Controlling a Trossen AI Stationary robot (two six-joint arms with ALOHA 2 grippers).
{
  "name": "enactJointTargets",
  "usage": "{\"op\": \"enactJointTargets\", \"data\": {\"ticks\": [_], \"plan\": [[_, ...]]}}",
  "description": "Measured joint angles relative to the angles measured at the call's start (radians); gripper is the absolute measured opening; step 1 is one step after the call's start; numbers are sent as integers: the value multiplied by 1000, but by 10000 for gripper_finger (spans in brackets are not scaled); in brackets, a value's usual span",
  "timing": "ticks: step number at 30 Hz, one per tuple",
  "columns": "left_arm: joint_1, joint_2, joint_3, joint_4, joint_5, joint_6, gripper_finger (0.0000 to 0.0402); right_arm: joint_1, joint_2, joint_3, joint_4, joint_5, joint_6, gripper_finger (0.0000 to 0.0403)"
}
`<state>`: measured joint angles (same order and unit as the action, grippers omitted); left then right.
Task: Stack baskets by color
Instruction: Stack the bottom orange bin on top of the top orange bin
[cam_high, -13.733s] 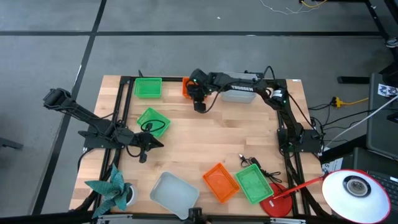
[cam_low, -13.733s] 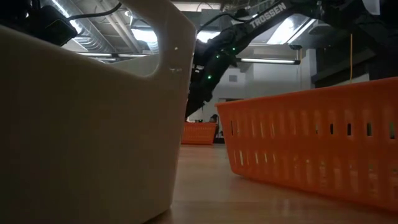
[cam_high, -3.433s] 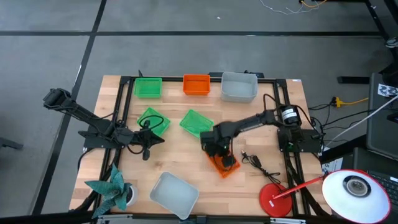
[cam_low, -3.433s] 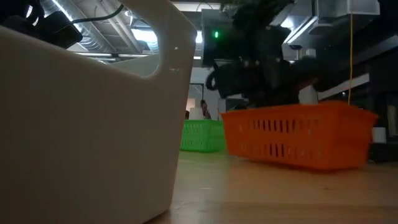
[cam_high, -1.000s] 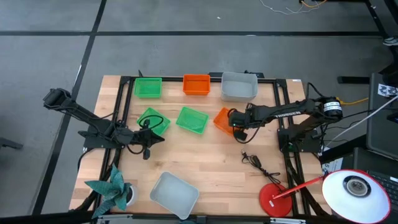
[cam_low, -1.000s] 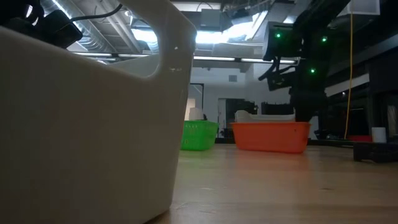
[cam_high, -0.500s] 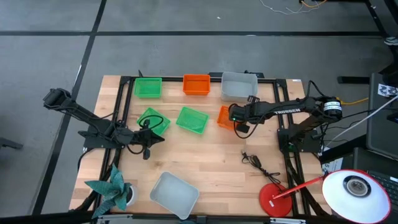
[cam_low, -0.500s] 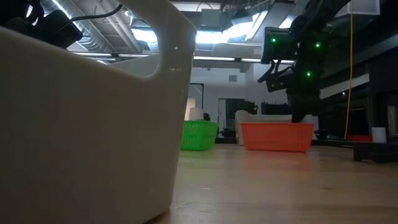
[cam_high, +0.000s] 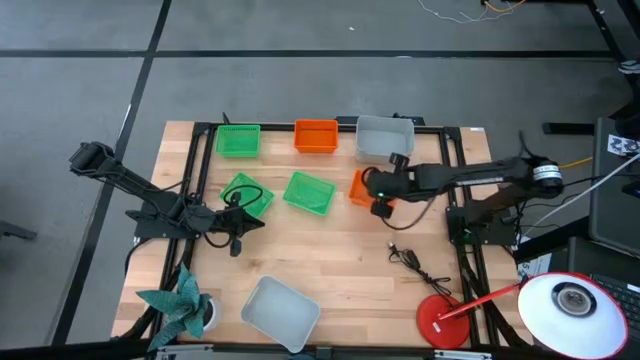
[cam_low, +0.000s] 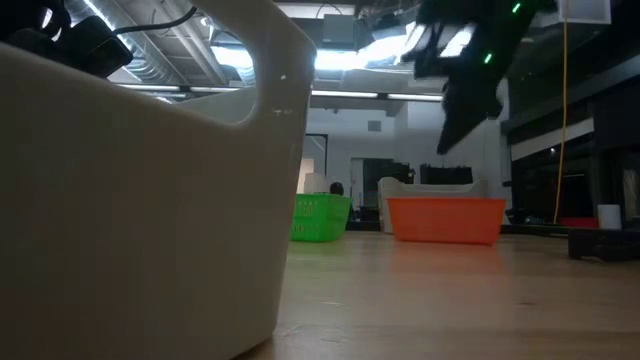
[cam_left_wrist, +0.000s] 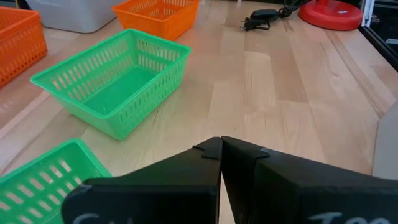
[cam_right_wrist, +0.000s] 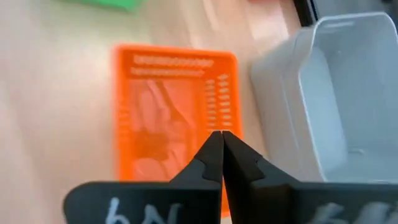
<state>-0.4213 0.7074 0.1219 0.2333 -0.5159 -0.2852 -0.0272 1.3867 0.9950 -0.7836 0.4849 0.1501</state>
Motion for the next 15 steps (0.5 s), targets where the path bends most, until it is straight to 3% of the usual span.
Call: {"op": "enactJointTargets", "data": {"ticks": [8,15], "plan": [[0,0,0,0,0,0,0,126,-238,-40,33,-95,127,0],[0,0,0,0,0,0,0,170,-297,-66,105,-95,159,0]]}}
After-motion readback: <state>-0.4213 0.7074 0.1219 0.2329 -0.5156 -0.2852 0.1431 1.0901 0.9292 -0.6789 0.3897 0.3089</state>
